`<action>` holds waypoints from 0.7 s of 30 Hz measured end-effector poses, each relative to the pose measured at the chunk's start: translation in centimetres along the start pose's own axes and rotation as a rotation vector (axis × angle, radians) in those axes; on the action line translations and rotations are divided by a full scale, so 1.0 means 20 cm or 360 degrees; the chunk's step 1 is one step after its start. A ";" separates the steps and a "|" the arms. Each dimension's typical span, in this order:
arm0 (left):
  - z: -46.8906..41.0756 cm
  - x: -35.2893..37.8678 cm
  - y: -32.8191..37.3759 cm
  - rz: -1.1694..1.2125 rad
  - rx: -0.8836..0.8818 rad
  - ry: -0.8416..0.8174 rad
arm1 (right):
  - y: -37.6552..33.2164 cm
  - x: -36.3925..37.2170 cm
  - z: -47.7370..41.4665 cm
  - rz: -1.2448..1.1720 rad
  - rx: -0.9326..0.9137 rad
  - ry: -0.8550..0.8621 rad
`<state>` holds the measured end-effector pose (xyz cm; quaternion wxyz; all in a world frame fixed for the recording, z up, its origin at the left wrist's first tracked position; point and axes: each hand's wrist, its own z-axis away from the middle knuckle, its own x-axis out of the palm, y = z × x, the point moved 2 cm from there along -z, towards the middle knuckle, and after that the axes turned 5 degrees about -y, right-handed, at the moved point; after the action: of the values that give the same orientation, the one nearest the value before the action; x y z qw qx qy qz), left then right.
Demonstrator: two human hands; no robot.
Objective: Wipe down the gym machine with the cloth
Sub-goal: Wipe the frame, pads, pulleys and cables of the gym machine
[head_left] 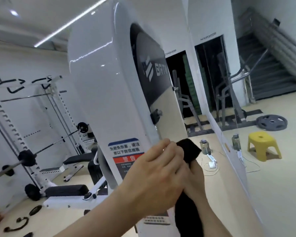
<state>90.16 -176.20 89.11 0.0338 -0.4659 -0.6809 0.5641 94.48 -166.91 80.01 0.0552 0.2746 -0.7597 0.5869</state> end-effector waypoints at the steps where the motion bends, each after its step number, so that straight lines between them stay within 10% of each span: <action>1: -0.01 -0.02 -0.02 0.0001 -0.0052 -0.0021 | -0.05 0.03 0.00 0.0042 -0.0125 -0.0023; 5: -0.06 -0.14 -0.18 0.0011 -0.0225 0.0201 | -0.16 0.13 0.06 0.0023 -0.0688 -0.0098; 12: -0.14 -0.20 -0.39 -0.0037 -0.0175 0.0173 | -0.14 0.04 -0.31 0.0420 0.0145 0.0117; 21: -0.13 -0.19 -0.41 0.0190 -0.0335 0.0513 | -0.68 0.26 -0.21 -0.0013 -0.0917 -0.0882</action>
<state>88.99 -176.21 98.41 0.0599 -0.5905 -0.6932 0.4089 95.69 -166.94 95.09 -0.0748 0.3989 -0.8781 0.2532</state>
